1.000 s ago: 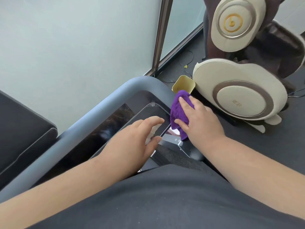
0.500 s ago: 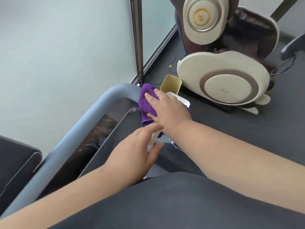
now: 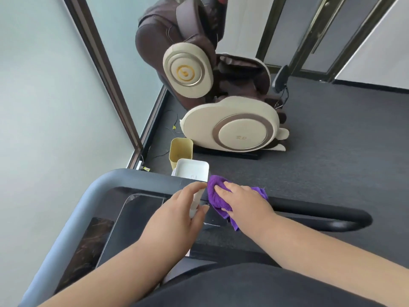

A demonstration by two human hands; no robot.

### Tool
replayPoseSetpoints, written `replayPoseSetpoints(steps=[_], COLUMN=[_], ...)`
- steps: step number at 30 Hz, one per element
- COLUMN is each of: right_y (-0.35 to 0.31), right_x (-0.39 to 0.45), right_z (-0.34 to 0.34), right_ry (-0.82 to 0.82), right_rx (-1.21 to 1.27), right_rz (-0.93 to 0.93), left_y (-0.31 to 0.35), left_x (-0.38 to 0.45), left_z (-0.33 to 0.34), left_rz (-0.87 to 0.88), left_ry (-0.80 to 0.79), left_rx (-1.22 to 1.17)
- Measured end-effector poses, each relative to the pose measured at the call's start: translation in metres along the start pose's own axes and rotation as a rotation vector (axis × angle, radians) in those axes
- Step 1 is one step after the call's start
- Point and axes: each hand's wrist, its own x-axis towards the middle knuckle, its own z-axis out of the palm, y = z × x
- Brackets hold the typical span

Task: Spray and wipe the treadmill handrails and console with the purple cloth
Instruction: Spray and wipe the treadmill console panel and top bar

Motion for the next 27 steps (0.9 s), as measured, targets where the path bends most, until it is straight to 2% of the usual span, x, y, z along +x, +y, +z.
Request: replayPoseSetpoints(steps=[4, 8, 14, 19, 23, 25, 27], right_y=[0.002, 0.005, 0.026, 0.076, 0.134, 0.161, 0.184], right_x=[-0.035, -0.082, -0.153, -0.229, -0.316, -0.354, -0.379], right_z=[-0.015, -0.032, -0.054, -0.047, -0.032, -0.029, -0.029], right_ry=[0.111, 0.258, 0.511, 0.546, 0.529, 0.522, 0.426], right_rx=[0.117, 0.212, 0.223, 0.347, 0.708, 1.088, 1.539], right_rz=[0.083, 0.067, -0.04, -0.017, 0.055, 0.232, 0.387], left_y=[0.015, 0.038, 0.106, 0.18, 0.245, 0.277, 0.305], left_x=[0.015, 0.033, 0.035, 0.018, -0.008, -0.018, -0.025], left_z=[0.008, 0.014, 0.038, 0.079, 0.126, 0.147, 0.166], left_rz=[-0.09, -0.199, -0.108, -0.015, 0.092, 0.146, 0.176], left_ry=[-0.062, -0.071, -0.226, -0.32, -0.423, -0.458, -0.49], left_rx=[-0.153, -0.322, -0.658, -0.867, -0.908, -0.883, -0.887])
